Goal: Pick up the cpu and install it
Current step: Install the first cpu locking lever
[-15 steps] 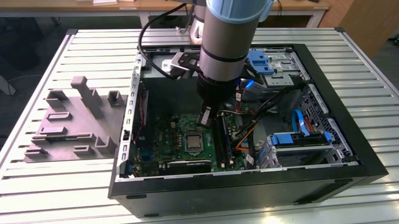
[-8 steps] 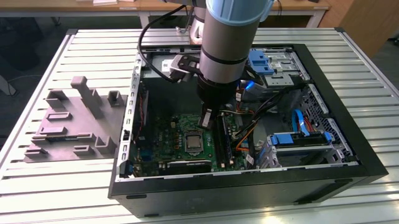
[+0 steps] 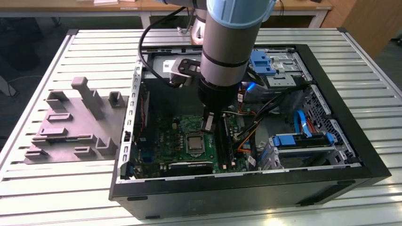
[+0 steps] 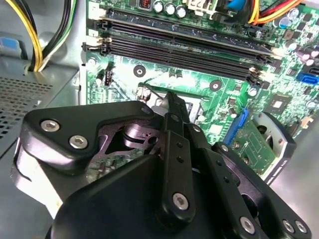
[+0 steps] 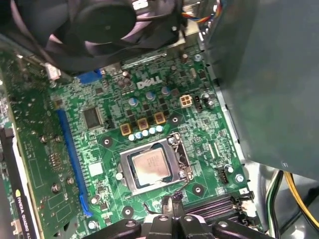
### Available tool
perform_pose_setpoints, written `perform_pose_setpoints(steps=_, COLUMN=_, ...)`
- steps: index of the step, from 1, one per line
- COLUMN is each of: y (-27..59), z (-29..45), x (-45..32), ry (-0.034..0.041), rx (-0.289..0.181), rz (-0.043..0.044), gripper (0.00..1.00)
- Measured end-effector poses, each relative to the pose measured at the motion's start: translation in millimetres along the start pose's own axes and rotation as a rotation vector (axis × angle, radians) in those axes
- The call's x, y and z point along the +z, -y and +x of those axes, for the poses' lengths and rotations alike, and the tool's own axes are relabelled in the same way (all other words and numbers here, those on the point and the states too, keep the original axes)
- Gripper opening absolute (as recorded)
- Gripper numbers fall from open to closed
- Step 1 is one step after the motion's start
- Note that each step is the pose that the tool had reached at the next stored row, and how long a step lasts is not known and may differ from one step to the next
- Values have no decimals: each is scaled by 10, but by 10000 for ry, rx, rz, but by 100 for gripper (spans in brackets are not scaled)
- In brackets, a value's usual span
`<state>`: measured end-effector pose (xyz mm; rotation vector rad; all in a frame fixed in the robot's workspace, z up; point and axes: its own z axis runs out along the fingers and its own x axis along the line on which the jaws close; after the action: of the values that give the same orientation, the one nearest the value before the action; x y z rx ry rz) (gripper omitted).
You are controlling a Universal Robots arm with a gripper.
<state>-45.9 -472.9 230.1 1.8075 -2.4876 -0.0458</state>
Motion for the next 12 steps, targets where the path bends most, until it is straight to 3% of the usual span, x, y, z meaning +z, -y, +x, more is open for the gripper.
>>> perform_pose_setpoints(steps=12, y=-2, z=43, x=12, ry=-31, rx=-549, rz=40, gripper=11)
